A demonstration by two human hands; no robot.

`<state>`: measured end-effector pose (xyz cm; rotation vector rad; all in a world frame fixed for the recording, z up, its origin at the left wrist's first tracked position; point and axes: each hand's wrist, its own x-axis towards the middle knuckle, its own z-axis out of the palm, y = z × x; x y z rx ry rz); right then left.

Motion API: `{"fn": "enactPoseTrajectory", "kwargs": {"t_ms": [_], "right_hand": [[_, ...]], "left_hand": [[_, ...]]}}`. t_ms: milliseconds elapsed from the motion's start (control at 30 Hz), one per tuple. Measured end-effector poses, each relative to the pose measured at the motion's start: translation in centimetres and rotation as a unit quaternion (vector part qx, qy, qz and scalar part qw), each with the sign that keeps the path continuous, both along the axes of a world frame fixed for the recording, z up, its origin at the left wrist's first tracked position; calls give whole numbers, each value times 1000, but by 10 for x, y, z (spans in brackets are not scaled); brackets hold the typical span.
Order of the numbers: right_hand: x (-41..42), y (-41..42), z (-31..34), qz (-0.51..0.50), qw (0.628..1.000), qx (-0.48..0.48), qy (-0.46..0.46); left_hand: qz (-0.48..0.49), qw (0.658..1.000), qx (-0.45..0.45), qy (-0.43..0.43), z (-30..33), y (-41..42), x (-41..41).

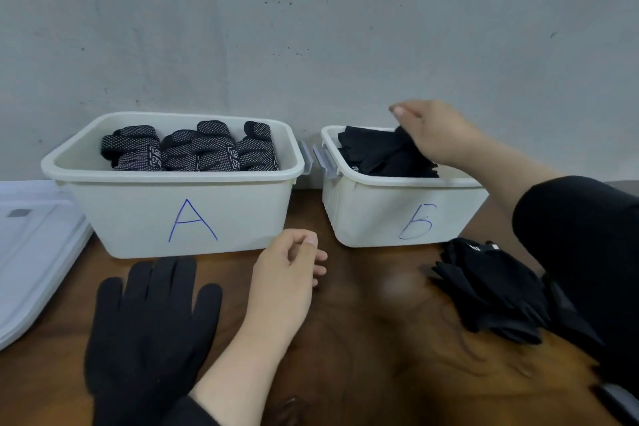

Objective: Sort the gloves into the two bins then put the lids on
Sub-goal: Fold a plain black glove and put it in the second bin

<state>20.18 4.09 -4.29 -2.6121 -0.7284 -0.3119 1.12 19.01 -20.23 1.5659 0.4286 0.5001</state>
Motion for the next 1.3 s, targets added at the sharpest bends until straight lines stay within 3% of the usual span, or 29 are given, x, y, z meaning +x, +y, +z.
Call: {"fn": "enactPoseTrajectory", "kwargs": {"t_ms": [100,200,333,400,567,733,1067,1167,1300], "right_hand": [[-29,-19,0,18,987,138,-77],[-55,-47,-12,21,980,175,-96],[-86,-99,-43,-56,977,200,-53],[-103,-120,-65,-103,977,184,-37],[-130,-140,-132,-165,983,10,81],[-131,-145,-160,-221,971,32,87],[-129,-155,-163,-240,950,185,72],[-133,-157,-154,-241,933,268,-6],[-141,-156,-142,-210,879,415,-106]], "left_hand": [[-8,999,34,10,0,-2,-1],[-14,998,68,10,0,-4,-3],[-39,987,155,17,-1,-10,-8],[-62,975,213,34,-1,-14,-10],[-149,926,337,78,0,-37,-22],[-202,897,387,71,0,-63,-41],[-187,899,389,71,-3,-69,-59],[-185,903,382,72,-3,-69,-59],[-176,911,367,69,-4,-68,-58]]}}
